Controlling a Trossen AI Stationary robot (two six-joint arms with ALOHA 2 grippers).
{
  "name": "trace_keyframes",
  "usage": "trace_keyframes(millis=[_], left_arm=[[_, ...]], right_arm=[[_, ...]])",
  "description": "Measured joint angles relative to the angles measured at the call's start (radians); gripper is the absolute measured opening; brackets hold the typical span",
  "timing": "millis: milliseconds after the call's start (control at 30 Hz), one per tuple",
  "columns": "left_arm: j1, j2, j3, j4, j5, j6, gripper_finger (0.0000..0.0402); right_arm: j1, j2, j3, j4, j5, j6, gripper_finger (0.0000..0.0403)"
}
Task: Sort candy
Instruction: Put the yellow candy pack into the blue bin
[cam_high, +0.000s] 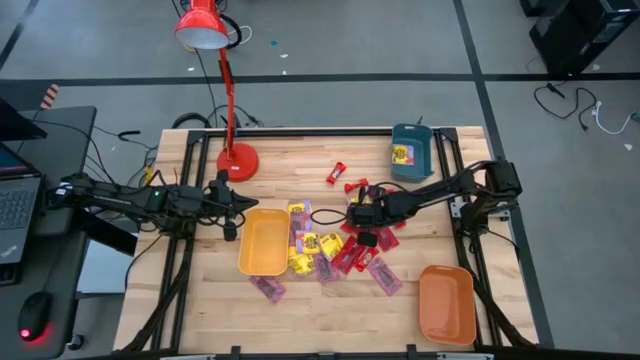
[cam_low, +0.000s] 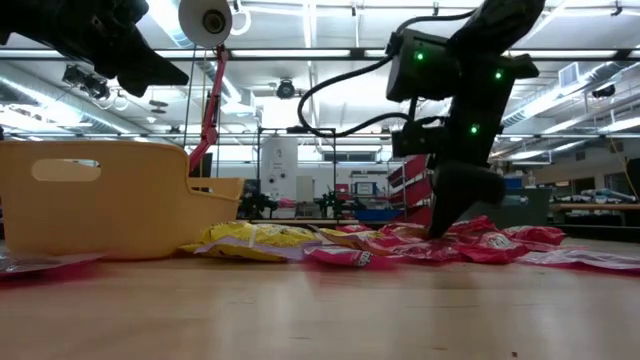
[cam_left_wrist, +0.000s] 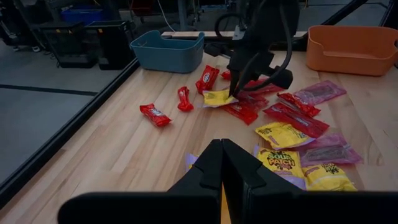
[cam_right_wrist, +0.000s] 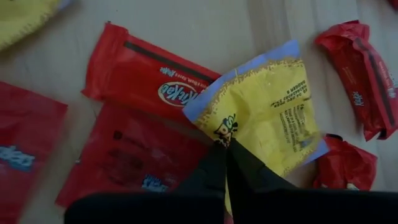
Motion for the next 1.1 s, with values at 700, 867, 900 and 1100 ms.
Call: trace_keyframes(millis=[700,867,900,1100], left_arm=[[0.0,0.0,0.0,0.0,0.0,0.0,0.0008],[0.0,0.0,0.0,0.0,0.0,0.0,0.0008],[0.0,0.0,0.0,0.001,0.0,0.0,0.0008],[0.0,0.0,0.0,0.001,0.0,0.0,0.0008]], right_arm=[[-0.044,-0.334,0.0,0.002,-0.171,0.088,0.0],[-0.068,-0.43,0.0,0.002,-0.189,0.08,0.0],[-0.076,-0.449,0.0,0.002,-0.189,0.08,0.0],[-0.122,-0.554,0.0,0.002,-0.189,0.077,0.0]])
